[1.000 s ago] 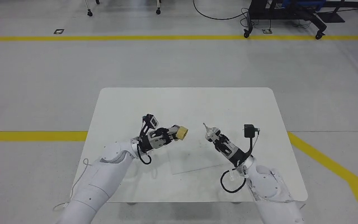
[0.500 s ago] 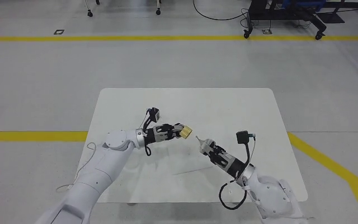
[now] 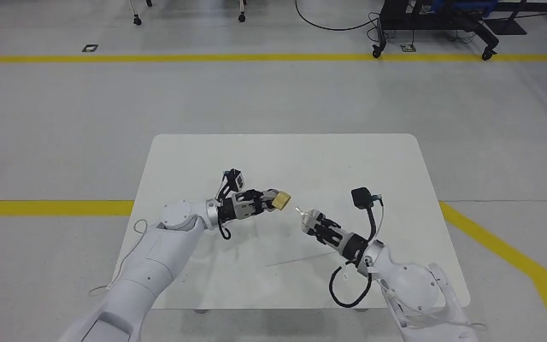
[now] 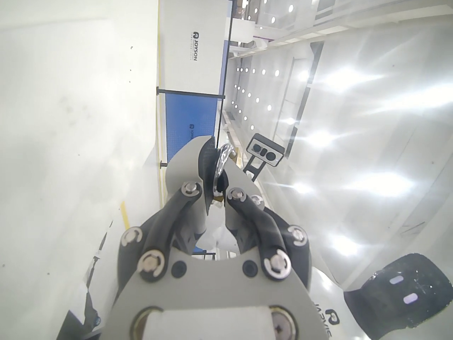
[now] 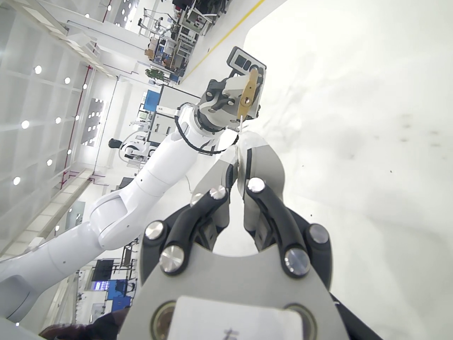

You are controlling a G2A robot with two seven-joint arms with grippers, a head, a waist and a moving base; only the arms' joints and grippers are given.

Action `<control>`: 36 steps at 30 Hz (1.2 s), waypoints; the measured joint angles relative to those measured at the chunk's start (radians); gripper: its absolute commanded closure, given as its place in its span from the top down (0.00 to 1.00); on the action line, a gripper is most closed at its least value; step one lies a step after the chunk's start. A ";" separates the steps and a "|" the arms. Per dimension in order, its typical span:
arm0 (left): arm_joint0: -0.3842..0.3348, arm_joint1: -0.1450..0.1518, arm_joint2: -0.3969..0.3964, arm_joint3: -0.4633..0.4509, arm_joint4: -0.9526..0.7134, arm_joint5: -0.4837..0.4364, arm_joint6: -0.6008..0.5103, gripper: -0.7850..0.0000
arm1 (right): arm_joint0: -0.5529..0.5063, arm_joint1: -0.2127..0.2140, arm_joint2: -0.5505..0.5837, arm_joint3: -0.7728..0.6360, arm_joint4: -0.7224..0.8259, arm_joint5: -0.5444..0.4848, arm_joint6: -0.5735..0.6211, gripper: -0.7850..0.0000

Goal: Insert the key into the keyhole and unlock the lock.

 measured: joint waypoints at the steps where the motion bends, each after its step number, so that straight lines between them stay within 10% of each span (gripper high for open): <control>1: 0.000 -0.001 0.001 0.005 0.005 0.006 0.012 0.00 | 0.000 0.000 0.000 0.000 0.000 0.000 0.000 0.00; 17: 0.001 -0.002 0.002 0.006 0.005 0.012 0.020 0.00 | 0.000 0.000 0.000 0.003 0.003 0.000 0.002 0.00; 23: 0.026 0.000 0.001 -0.037 0.013 0.043 0.033 0.00 | 0.040 -0.006 0.006 0.042 0.211 0.168 0.056 0.00; 36: 0.063 0.015 -0.022 -0.108 0.059 0.152 0.012 0.00 | 0.063 0.007 0.001 0.006 0.156 0.319 0.079 0.00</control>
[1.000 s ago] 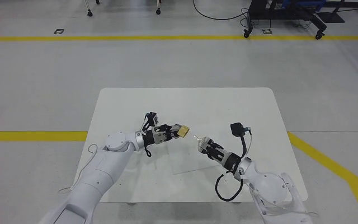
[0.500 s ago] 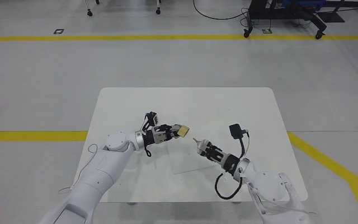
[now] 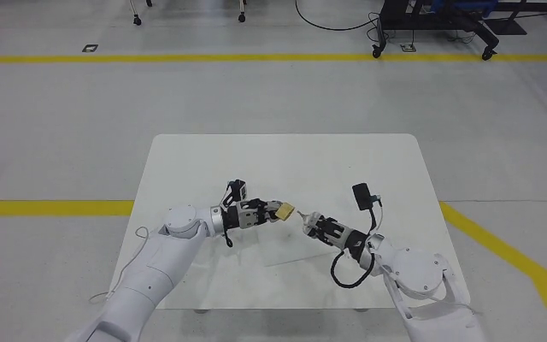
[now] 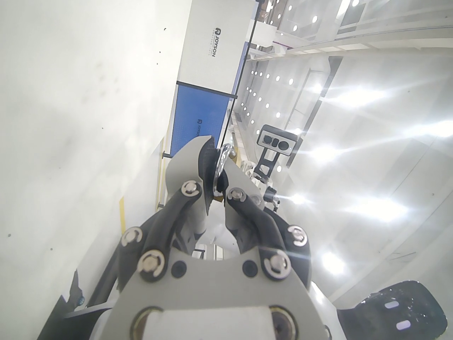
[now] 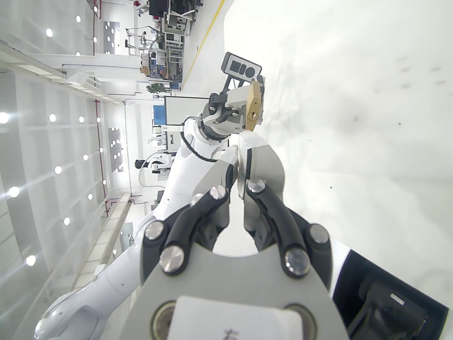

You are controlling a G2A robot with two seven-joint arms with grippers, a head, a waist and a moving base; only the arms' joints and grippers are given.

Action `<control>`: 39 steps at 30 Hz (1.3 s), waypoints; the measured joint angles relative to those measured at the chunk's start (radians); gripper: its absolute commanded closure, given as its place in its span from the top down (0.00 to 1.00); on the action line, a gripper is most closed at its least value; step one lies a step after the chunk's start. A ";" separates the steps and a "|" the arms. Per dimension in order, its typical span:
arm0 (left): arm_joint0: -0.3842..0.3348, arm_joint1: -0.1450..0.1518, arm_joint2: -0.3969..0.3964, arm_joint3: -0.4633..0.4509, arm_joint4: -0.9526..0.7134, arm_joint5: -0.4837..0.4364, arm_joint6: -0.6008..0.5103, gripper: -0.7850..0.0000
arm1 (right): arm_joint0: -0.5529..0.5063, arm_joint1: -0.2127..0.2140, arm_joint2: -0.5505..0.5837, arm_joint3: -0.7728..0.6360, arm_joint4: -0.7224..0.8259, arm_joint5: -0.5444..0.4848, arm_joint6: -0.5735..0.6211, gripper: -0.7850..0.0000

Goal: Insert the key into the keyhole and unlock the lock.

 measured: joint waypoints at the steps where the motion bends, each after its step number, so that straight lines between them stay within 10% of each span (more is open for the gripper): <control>1: 0.002 0.000 -0.002 -0.002 0.000 0.002 0.000 0.00 | -0.001 0.001 -0.002 -0.002 -0.006 0.003 -0.001 0.00; 39: 0.009 -0.004 -0.032 -0.008 0.023 0.023 -0.015 0.00 | 0.018 0.016 -0.048 0.029 0.053 0.023 -0.003 0.00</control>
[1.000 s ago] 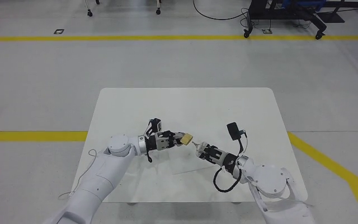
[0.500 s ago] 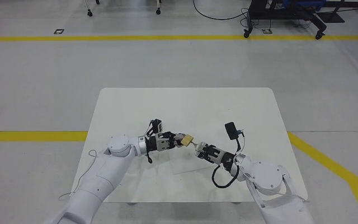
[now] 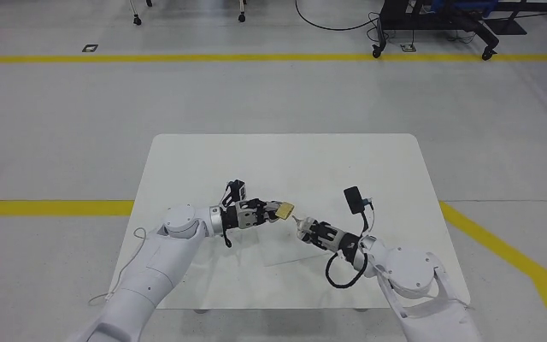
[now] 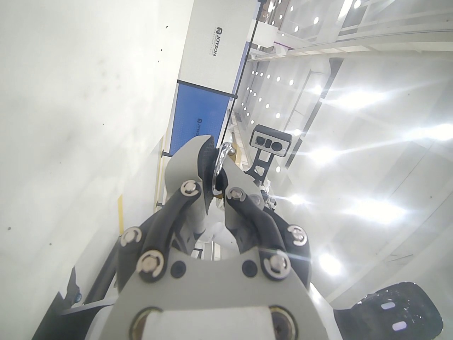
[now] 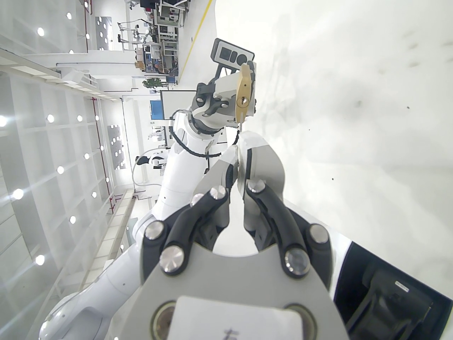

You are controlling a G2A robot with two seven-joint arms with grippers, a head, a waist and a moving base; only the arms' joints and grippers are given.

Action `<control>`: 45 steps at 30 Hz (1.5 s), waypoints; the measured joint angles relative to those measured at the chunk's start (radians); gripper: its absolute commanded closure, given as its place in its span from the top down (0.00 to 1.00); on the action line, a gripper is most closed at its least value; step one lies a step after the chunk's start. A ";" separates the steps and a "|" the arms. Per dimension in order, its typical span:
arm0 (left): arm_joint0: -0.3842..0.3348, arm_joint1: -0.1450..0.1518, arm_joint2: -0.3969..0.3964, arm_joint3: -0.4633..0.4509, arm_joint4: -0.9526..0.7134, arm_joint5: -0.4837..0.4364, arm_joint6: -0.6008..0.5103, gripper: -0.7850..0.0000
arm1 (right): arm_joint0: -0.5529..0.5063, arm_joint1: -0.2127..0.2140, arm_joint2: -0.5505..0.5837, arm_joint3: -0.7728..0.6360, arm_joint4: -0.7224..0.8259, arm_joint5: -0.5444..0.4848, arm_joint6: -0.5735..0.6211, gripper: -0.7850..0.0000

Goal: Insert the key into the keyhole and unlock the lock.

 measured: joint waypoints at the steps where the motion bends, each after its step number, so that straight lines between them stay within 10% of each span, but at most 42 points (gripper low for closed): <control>1: 0.000 0.000 0.000 -0.001 0.002 0.000 -0.002 0.00 | 0.000 0.001 -0.001 0.000 -0.001 0.001 0.001 0.00; 45: -0.026 -0.002 0.008 0.019 0.075 -0.050 -0.136 0.00 | 0.002 0.032 -0.002 0.002 0.029 -0.010 0.075 0.00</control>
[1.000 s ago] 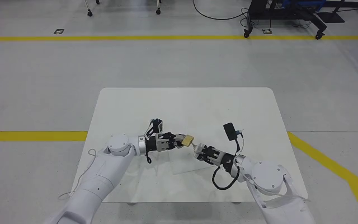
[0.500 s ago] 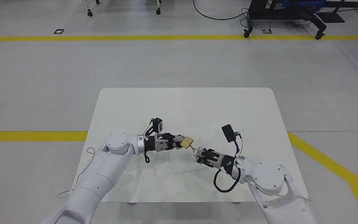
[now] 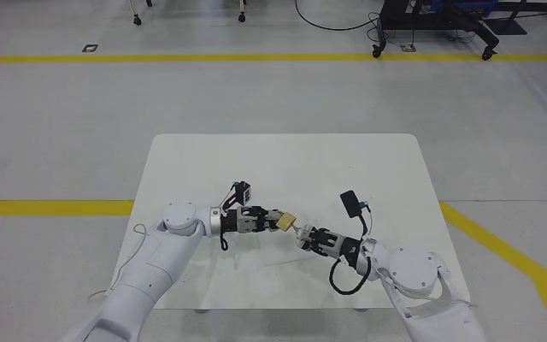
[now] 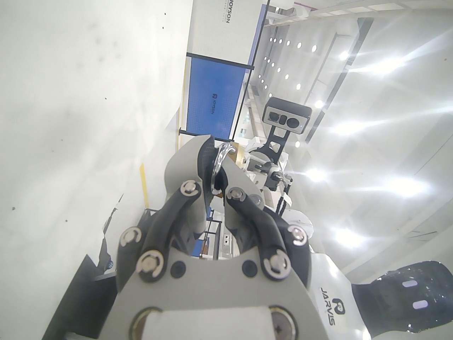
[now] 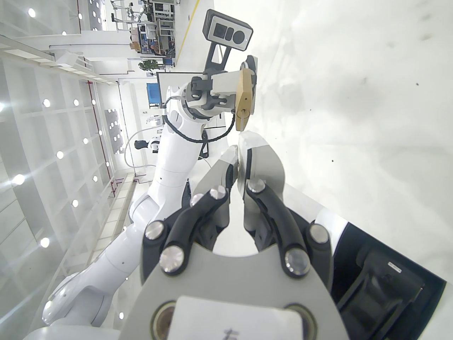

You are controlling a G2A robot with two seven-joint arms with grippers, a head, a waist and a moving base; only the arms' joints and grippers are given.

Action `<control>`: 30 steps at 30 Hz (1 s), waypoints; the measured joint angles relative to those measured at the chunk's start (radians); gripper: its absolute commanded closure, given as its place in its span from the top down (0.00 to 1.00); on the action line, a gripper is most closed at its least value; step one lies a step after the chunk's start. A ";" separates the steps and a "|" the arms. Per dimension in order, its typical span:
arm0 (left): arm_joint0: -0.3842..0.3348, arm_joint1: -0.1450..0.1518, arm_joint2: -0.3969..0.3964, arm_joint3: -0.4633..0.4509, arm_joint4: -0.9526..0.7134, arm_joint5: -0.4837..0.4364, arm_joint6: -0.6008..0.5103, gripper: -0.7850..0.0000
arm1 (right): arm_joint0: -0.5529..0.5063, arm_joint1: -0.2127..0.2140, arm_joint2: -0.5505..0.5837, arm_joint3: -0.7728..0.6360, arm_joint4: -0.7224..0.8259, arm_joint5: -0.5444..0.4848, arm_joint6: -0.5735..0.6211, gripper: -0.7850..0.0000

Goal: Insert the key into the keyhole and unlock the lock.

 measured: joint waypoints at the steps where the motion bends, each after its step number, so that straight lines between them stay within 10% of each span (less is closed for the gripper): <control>1: 0.000 0.000 0.000 0.001 -0.002 0.001 -0.001 0.00 | 0.001 0.001 -0.001 0.001 0.001 0.001 0.000 0.00; 30: -0.005 -0.006 -0.003 0.014 -0.013 0.006 -0.012 0.00 | 0.065 0.005 -0.060 0.065 0.037 0.016 -0.038 0.09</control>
